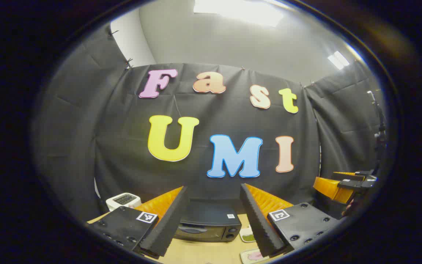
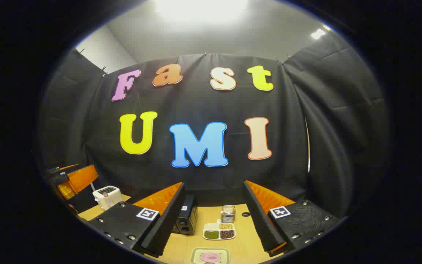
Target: Open the electric oven with the left hand, put the food in, and close the electric oven.
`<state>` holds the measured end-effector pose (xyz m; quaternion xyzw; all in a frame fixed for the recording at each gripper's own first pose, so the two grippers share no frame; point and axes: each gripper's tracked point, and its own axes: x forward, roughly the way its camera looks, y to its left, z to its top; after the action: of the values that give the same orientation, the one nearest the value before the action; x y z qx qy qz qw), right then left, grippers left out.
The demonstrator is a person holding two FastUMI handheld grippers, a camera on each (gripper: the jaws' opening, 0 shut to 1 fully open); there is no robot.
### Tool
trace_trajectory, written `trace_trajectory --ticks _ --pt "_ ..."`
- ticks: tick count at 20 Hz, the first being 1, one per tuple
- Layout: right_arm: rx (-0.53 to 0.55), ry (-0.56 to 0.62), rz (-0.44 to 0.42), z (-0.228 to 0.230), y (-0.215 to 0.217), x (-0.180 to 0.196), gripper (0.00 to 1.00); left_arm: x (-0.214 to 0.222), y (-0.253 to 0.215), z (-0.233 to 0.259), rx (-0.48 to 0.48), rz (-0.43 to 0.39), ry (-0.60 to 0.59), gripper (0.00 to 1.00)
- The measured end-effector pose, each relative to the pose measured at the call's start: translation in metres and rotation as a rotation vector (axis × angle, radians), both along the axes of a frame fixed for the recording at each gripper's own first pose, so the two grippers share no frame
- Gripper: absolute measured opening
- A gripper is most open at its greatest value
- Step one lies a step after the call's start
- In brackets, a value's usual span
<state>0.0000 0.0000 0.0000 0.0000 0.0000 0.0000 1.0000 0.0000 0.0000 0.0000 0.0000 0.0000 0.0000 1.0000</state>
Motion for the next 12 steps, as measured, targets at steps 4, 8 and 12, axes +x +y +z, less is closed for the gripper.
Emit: trace_trajectory --ticks 4,8,12 --pt "0.004 -0.002 0.034 0.0 -0.007 0.015 0.94 0.01 -0.006 -0.002 0.012 0.035 0.003 0.98" --pt "0.018 0.01 0.035 -0.005 -0.006 0.026 0.94 0.018 0.003 -0.005 0.014 0.07 -0.003 0.99" --pt "0.045 0.018 -0.024 -0.005 0.002 0.028 0.94 0.028 0.01 0.0 0.052 0.014 -0.014 0.99"
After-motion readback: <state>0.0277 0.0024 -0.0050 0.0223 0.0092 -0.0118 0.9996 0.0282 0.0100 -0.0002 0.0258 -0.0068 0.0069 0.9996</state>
